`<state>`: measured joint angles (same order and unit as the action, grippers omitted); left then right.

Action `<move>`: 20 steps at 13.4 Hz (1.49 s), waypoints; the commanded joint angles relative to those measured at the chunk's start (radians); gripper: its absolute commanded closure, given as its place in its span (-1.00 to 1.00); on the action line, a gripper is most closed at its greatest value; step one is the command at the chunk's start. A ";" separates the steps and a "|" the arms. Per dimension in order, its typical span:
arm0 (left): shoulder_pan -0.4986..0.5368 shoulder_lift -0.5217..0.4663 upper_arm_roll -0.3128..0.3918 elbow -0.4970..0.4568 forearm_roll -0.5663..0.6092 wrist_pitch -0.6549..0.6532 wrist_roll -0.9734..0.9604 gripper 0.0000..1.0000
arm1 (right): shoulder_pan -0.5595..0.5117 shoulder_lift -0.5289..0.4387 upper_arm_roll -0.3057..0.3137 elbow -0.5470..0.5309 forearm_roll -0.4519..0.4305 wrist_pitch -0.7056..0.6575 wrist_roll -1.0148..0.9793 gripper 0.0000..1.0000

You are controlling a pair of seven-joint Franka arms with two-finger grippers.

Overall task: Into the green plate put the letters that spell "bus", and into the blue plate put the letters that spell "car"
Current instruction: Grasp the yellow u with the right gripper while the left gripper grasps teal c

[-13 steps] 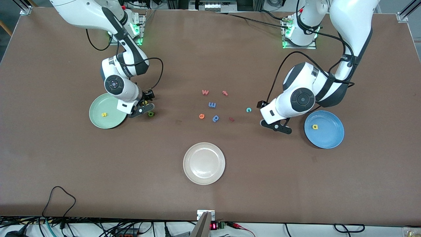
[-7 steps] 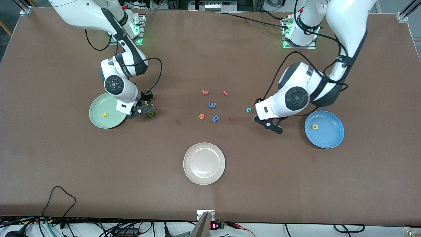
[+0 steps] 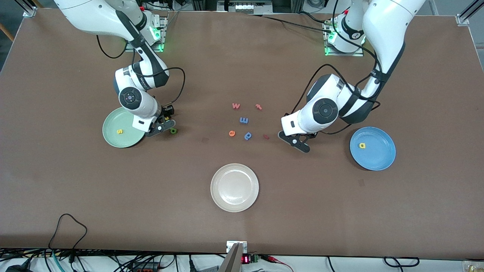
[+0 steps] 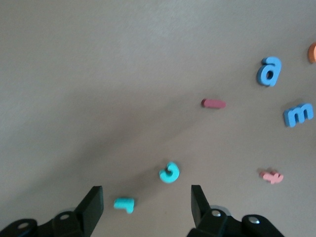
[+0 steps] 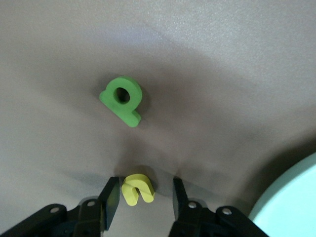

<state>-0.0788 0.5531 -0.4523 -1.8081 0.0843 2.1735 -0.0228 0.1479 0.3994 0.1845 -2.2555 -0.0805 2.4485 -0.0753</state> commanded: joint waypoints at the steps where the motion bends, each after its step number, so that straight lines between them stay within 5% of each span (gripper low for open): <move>1: -0.039 0.030 0.004 0.000 0.050 0.058 0.018 -0.52 | 0.001 0.003 0.007 -0.006 -0.013 0.012 0.005 -0.02; 5: -0.062 0.059 0.003 -0.016 0.111 0.075 0.000 -0.45 | 0.004 -0.007 0.007 -0.006 -0.013 0.004 0.006 0.00; 9: -0.047 0.044 0.004 -0.174 0.111 0.250 -0.028 -0.43 | 0.019 -0.007 0.007 -0.006 -0.013 0.000 0.038 0.00; 13: -0.050 0.044 0.009 -0.209 0.112 0.276 -0.029 -0.42 | 0.021 -0.010 0.007 -0.007 -0.013 -0.008 0.040 0.03; 20: -0.052 0.045 0.011 -0.212 0.141 0.264 -0.016 0.02 | 0.018 -0.010 0.007 -0.019 -0.013 -0.009 0.038 0.18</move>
<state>-0.1301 0.6128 -0.4422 -1.9875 0.2001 2.4355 -0.0322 0.1643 0.3978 0.1875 -2.2553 -0.0818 2.4437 -0.0556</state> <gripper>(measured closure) 0.493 0.551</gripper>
